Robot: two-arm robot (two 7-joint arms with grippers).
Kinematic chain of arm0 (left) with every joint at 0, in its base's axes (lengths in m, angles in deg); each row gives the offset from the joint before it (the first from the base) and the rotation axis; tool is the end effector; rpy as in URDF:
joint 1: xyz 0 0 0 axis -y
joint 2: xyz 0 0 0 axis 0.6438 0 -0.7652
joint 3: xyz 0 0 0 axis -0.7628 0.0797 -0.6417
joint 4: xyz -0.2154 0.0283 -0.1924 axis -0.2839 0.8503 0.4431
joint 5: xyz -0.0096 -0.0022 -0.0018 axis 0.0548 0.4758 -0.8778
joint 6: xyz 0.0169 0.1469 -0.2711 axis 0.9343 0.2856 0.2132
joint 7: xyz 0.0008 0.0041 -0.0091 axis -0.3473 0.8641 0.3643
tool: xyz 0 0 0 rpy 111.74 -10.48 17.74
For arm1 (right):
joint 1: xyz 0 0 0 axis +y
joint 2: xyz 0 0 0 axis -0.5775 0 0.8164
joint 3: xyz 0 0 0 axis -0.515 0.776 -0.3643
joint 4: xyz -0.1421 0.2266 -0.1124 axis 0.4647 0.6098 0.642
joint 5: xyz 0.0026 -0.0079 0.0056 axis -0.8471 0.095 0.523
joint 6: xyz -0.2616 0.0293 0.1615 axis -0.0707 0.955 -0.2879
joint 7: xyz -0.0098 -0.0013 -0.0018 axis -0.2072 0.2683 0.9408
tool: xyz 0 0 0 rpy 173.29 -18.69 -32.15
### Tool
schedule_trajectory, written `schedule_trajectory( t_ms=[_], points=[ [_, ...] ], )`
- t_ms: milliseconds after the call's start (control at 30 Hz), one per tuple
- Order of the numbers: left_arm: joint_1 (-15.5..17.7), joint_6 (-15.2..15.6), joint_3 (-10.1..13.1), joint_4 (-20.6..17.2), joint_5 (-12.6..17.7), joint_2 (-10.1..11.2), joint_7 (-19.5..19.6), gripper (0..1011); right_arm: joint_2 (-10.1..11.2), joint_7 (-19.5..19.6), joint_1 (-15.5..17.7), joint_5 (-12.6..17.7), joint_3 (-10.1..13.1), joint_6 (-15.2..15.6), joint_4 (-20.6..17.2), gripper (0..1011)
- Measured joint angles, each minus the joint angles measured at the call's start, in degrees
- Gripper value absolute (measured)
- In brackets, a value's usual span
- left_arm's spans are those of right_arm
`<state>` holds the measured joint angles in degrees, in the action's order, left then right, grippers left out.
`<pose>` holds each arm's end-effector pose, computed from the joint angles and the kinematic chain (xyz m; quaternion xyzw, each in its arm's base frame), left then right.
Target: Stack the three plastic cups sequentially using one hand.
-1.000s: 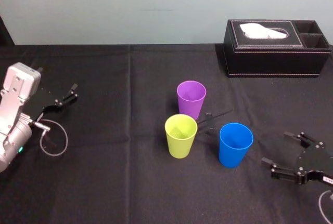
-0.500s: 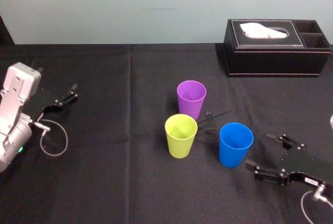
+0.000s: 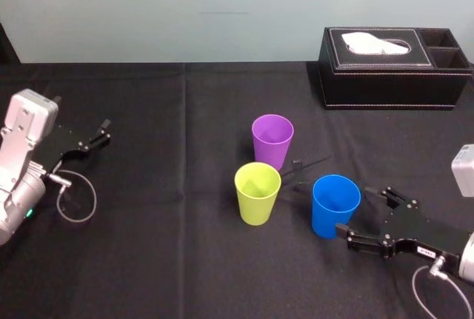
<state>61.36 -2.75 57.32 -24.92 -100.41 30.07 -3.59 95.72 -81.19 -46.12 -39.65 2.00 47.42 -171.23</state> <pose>0.3581 0.0826 -0.3022 0.1415 -0.1325 0.5800 0.7912 0.2805 -0.1218 -0.2705 -0.1558 0.0287 -0.3600 0.9194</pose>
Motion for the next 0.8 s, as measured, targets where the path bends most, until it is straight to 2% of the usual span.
schedule_trajectory(
  t_ms=[800],
  points=[
    [0.0,0.0,0.0,0.0,0.0,0.0,0.0,1011,-4.2,-0.3,-6.2,-1.8,-4.3,0.2,4.3,1003]
  ],
)
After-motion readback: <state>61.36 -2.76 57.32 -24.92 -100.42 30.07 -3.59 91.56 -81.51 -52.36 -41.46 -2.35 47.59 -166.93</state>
